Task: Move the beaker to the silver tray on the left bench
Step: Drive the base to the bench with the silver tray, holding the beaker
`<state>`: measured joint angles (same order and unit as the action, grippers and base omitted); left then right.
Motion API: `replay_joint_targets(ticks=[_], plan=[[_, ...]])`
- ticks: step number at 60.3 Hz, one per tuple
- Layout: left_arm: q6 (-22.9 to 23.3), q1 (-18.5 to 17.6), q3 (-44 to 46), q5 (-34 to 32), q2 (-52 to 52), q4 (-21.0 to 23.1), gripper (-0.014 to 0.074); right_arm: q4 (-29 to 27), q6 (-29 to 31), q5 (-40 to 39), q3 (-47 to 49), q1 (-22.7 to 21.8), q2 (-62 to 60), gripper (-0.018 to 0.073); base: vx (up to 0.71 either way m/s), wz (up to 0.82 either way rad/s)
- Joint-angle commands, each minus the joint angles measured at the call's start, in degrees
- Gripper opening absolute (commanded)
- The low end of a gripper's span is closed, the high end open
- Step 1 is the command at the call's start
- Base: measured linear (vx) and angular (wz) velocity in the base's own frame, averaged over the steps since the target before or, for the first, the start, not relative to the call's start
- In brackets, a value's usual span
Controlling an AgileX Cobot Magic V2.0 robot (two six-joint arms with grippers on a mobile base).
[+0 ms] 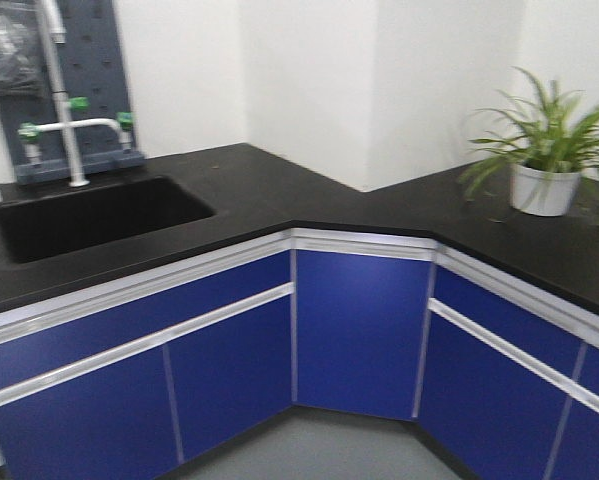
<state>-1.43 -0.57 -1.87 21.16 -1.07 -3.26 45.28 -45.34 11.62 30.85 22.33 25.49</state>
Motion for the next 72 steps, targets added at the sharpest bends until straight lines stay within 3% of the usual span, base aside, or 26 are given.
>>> replay_joint_targets(ticks=[1, 38, 72], plan=[[0.10, -0.33, -1.14, -4.28, -0.40, 0.16, 0.0001, 0.84, -0.12, -3.17, 1.71, -0.03, 0.29, -0.0010, -0.14, 0.55], [0.10, -0.33, -1.14, -4.28, -0.40, 0.16, 0.0001, 0.84, -0.12, -3.17, 1.71, -0.03, 0.29, -0.0010, -0.05, 0.45], [0.10, -0.33, -1.14, -4.28, -0.40, 0.16, 0.0001, 0.84, -0.12, -3.17, 1.71, -0.03, 0.29, -0.0010, 0.17, 0.69]])
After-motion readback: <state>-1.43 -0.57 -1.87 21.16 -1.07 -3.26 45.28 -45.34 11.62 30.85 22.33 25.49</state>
